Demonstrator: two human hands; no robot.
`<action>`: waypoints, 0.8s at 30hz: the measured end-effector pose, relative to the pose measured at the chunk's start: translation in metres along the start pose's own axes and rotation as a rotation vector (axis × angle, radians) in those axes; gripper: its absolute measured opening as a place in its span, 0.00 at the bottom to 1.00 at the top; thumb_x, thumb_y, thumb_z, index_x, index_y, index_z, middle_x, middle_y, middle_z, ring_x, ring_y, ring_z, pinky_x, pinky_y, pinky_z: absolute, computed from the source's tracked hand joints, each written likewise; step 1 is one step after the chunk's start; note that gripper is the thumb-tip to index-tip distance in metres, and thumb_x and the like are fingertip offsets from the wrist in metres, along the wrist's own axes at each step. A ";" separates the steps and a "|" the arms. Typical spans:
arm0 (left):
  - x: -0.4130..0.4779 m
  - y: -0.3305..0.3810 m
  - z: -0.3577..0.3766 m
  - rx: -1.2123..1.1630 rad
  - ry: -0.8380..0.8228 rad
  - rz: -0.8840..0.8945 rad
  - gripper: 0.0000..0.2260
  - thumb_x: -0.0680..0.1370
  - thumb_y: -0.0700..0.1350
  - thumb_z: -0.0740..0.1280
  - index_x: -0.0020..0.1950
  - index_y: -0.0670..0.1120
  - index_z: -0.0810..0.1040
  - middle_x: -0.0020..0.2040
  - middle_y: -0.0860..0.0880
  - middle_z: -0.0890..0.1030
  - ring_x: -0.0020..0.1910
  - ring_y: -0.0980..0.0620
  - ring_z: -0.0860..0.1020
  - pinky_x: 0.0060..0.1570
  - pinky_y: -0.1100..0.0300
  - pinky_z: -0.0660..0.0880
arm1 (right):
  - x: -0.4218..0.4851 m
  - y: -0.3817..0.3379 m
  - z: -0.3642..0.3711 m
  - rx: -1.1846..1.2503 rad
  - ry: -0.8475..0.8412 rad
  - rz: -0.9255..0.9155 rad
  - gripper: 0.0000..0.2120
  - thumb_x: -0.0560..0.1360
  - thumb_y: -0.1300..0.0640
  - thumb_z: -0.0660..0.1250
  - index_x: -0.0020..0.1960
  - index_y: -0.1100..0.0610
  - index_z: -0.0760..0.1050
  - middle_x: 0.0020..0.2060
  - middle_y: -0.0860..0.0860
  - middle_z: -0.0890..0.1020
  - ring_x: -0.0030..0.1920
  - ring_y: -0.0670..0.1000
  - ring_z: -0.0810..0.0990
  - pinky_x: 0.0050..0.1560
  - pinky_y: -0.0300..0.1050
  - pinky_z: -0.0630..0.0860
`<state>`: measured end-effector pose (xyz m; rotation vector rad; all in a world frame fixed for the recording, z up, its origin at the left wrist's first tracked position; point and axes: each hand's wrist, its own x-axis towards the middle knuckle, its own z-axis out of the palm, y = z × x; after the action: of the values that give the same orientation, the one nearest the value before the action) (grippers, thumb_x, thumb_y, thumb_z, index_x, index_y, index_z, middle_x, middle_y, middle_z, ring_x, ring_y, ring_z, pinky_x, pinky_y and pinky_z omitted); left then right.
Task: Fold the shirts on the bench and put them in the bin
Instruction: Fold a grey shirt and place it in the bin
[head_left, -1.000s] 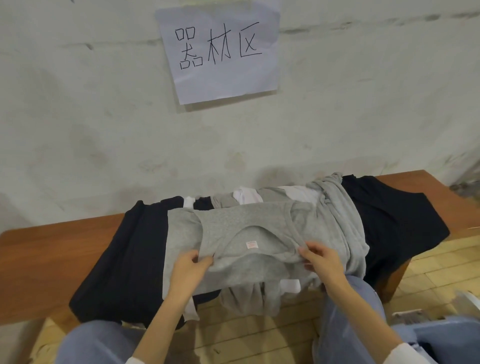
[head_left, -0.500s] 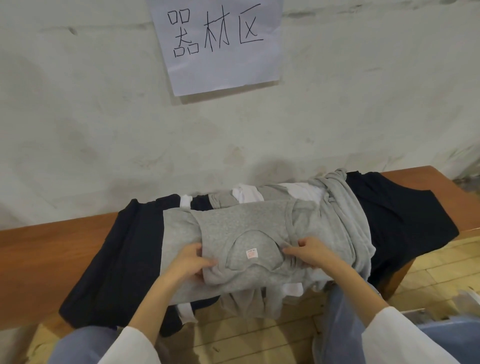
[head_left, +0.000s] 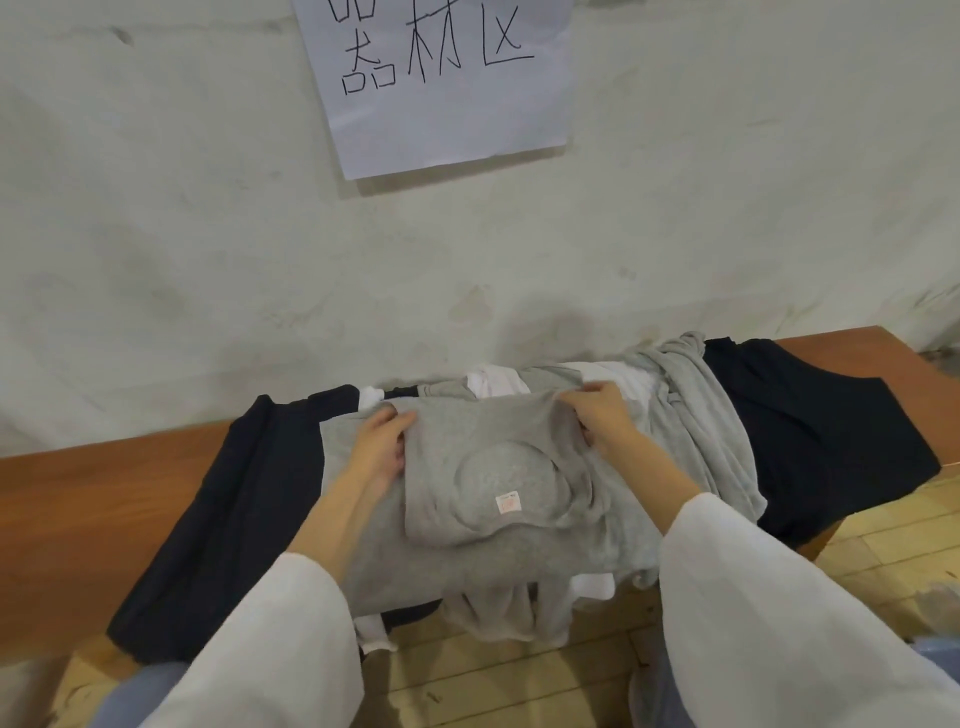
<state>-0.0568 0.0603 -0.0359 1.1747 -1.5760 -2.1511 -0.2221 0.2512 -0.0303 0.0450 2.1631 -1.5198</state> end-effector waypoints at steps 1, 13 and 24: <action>0.008 0.000 0.000 0.043 0.012 0.000 0.03 0.79 0.39 0.63 0.46 0.45 0.75 0.46 0.44 0.78 0.45 0.48 0.77 0.45 0.52 0.76 | 0.005 0.002 0.000 -0.028 0.007 -0.007 0.20 0.75 0.59 0.67 0.64 0.58 0.65 0.47 0.55 0.75 0.45 0.54 0.75 0.36 0.44 0.72; -0.049 -0.090 0.037 1.328 0.117 0.694 0.31 0.80 0.63 0.43 0.78 0.47 0.48 0.78 0.48 0.46 0.78 0.48 0.47 0.74 0.52 0.39 | -0.020 0.064 0.030 -1.019 -0.058 -0.701 0.41 0.73 0.34 0.32 0.78 0.56 0.48 0.77 0.53 0.51 0.77 0.53 0.46 0.74 0.50 0.37; -0.080 -0.103 0.048 1.559 -0.244 1.022 0.32 0.77 0.64 0.53 0.76 0.49 0.60 0.77 0.43 0.59 0.76 0.42 0.55 0.69 0.42 0.50 | -0.116 0.088 -0.025 0.210 0.401 -0.068 0.09 0.80 0.59 0.59 0.58 0.59 0.73 0.50 0.53 0.77 0.52 0.53 0.75 0.48 0.42 0.71</action>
<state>-0.0113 0.1822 -0.0841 -0.0015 -3.0063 -0.1965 -0.1035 0.3350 -0.0533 0.3801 2.3091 -1.9056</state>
